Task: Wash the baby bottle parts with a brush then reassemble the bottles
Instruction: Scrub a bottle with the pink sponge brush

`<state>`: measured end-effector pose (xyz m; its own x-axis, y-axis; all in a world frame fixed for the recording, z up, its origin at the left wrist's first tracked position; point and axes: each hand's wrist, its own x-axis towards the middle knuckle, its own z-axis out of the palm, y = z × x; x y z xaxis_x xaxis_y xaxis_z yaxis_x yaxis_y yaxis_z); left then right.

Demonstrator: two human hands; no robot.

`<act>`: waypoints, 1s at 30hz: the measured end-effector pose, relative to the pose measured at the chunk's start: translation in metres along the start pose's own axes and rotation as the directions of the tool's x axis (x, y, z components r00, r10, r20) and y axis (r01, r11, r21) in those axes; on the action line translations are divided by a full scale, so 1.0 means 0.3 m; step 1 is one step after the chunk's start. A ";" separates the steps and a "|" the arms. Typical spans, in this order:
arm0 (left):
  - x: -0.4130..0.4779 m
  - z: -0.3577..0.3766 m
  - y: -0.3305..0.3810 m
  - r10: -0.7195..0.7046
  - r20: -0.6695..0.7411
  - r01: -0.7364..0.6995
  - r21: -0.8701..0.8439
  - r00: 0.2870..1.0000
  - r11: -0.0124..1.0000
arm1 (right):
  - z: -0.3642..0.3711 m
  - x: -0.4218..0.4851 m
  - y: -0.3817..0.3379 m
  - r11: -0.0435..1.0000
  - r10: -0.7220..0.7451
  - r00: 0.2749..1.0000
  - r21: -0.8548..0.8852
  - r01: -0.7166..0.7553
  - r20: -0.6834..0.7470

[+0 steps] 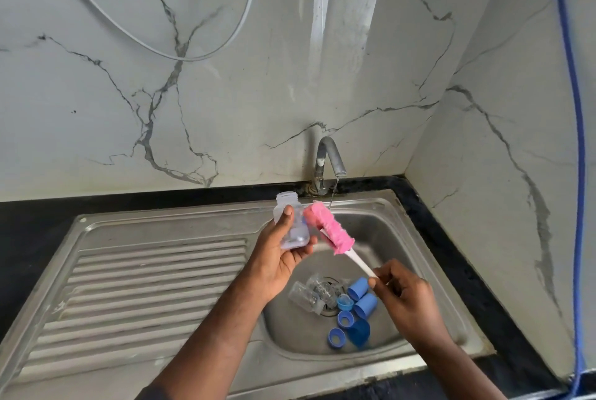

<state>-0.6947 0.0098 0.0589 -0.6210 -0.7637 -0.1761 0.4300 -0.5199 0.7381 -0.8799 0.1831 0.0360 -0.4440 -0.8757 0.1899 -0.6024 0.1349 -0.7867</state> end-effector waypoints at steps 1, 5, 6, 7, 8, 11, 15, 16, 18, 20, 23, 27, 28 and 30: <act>-0.001 0.001 -0.001 -0.015 0.010 0.015 -0.002 1.000 1.000 | -0.005 -0.002 -0.001 1.000 -0.003 1.000 0.015 0.003 0.010; 0.002 -0.013 -0.003 -0.021 0.001 0.020 0.123 1.000 0.992 | -0.007 -0.002 -0.004 1.000 -0.022 0.999 0.017 0.021 0.040; 0.002 -0.017 -0.001 -0.015 -0.008 0.016 0.136 1.000 0.991 | -0.010 0.004 -0.006 1.000 -0.009 1.000 0.007 0.009 0.009; 0.004 -0.021 0.003 -0.015 -0.024 0.018 0.132 1.000 0.991 | -0.010 0.012 -0.011 1.000 -0.001 1.000 0.007 0.001 -0.008; 0.007 -0.024 0.003 -0.020 -0.043 0.025 0.121 0.999 0.992 | -0.011 0.014 -0.016 1.000 -0.008 1.000 0.009 0.008 -0.004; 0.009 -0.026 0.006 -0.033 -0.060 0.035 0.021 0.998 0.999 | -0.005 0.008 -0.043 0.996 -0.075 0.995 -0.037 0.078 0.060; 0.009 -0.018 0.002 -0.034 -0.066 0.031 -0.045 0.997 0.999 | 0.002 0.014 -0.039 0.999 -0.032 0.999 -0.040 0.031 -0.034; 0.007 -0.016 0.002 -0.033 -0.061 0.030 -0.053 0.998 0.998 | 0.004 0.009 -0.036 0.998 -0.044 0.999 -0.044 0.044 -0.004; 0.005 -0.013 0.003 -0.019 -0.059 0.018 -0.017 0.998 1.000 | 0.011 -0.006 -0.032 0.995 -0.076 0.994 -0.061 0.080 0.077; 0.005 -0.007 0.001 0.001 -0.052 0.003 0.086 0.999 0.996 | 0.012 -0.006 -0.028 0.996 -0.058 0.997 -0.066 0.061 0.045; 0.002 0.003 -0.010 0.015 -0.073 -0.007 0.107 0.997 0.994 | 0.003 -0.007 -0.027 0.998 -0.015 1.000 -0.066 0.014 -0.026; 0.014 -0.004 -0.018 -0.011 -0.063 0.010 -0.024 0.998 1.000 | 0.004 -0.028 -0.031 0.999 -0.037 0.997 -0.034 0.039 0.068; 0.017 -0.004 -0.020 -0.027 -0.061 0.023 -0.051 0.998 0.998 | 0.004 -0.023 -0.029 0.999 -0.016 1.000 -0.031 0.017 0.026; 0.018 -0.001 -0.028 -0.056 -0.059 0.051 -0.084 0.997 0.995 | 0.001 -0.015 -0.026 0.999 0.011 0.999 -0.036 -0.013 -0.047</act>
<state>-0.7014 0.0100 0.0517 -0.6044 -0.7547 -0.2553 0.4517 -0.5885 0.6705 -0.8731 0.1857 0.0410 -0.4815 -0.8512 0.2088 -0.6204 0.1627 -0.7672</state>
